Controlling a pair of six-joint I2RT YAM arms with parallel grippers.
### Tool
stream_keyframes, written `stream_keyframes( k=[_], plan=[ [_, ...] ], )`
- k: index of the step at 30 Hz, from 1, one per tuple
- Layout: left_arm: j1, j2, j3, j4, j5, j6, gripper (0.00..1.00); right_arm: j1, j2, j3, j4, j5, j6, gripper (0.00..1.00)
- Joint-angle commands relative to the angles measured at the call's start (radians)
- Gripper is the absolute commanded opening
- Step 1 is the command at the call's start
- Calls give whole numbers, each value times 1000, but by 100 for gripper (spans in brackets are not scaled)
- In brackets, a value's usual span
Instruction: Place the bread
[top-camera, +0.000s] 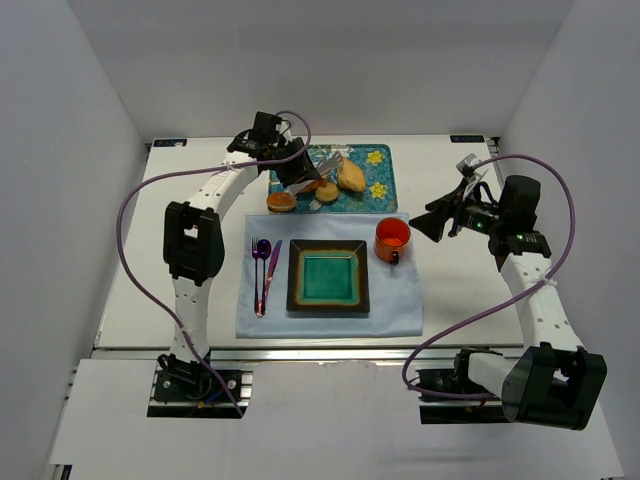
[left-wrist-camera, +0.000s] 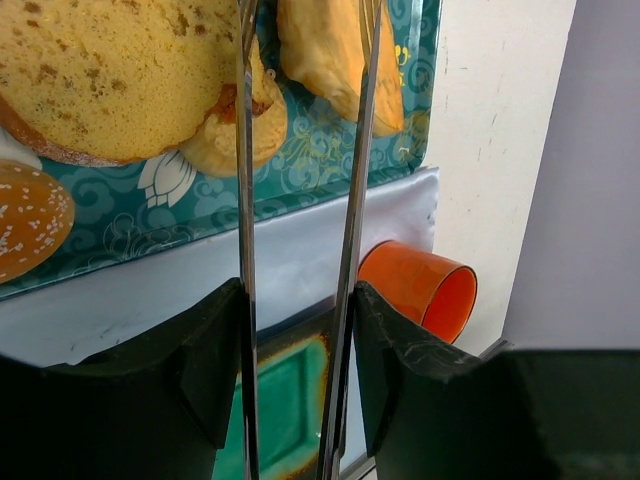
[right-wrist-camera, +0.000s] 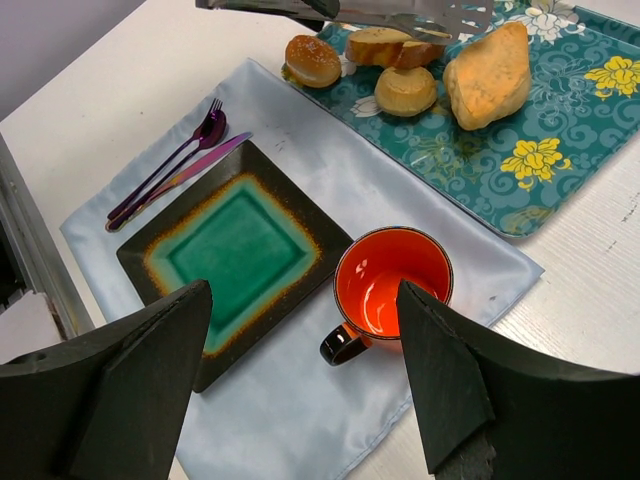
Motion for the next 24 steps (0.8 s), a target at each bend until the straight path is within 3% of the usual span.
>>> stream_keyframes(
  k=[1, 24],
  plan=[
    [-5, 1, 51, 1, 14, -15, 56, -5, -18, -5, 45, -25, 7, 80],
    [-7, 64, 152, -14, 57, -38, 56, -13, -25, -33, 68, -34, 31, 79]
  ],
)
